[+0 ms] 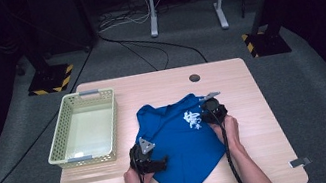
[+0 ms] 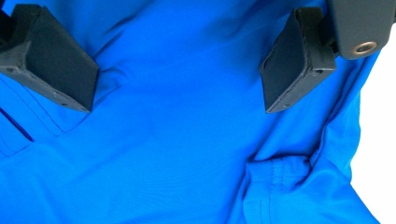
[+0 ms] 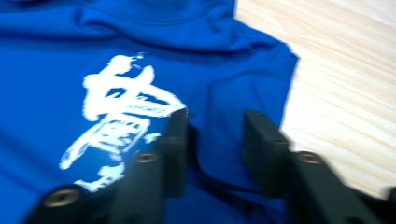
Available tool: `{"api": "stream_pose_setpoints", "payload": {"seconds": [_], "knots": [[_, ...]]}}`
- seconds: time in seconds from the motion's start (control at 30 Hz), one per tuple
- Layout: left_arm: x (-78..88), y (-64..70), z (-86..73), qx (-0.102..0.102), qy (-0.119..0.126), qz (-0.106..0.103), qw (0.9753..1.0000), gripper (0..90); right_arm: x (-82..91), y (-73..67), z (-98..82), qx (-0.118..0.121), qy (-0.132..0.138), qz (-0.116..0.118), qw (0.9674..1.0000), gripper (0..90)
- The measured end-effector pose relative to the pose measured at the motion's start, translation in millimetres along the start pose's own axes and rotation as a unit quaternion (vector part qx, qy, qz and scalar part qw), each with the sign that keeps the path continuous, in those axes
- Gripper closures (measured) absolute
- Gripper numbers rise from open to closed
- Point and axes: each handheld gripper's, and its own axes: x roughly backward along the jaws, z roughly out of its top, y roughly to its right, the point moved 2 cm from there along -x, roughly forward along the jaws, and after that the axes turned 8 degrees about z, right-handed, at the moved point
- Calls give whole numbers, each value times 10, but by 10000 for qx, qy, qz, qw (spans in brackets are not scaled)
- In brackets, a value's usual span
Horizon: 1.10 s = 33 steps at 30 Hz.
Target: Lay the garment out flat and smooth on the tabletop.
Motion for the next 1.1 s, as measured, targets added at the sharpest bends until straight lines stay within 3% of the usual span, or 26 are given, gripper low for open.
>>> {"api": "stream_pose_setpoints", "payload": {"seconds": [0.13,0.33,0.5,0.67,0.93,1.0,1.1], "knots": [[-1,0,0,3,4,-2,10000,110,18,92,-13,-38,59,-141,9999,821],[-1,0,0,3,4,-3,10000,110,83,212,-15,-33,201,-296,9994,872],[-1,0,0,5,4,-1,10000,110,165,403,-9,-393,400,-283,9980,875],[-1,0,0,1,4,0,10000,110,227,592,-17,-680,521,-456,9953,874],[0,0,0,-1,1,3,10000,110,227,877,-149,-1213,304,-722,9895,810],[0,0,0,-2,1,4,10000,110,246,919,-185,-1338,279,-782,9875,745],[0,0,0,-3,0,4,10000,110,310,907,-199,-1381,418,-641,9875,674]]}}
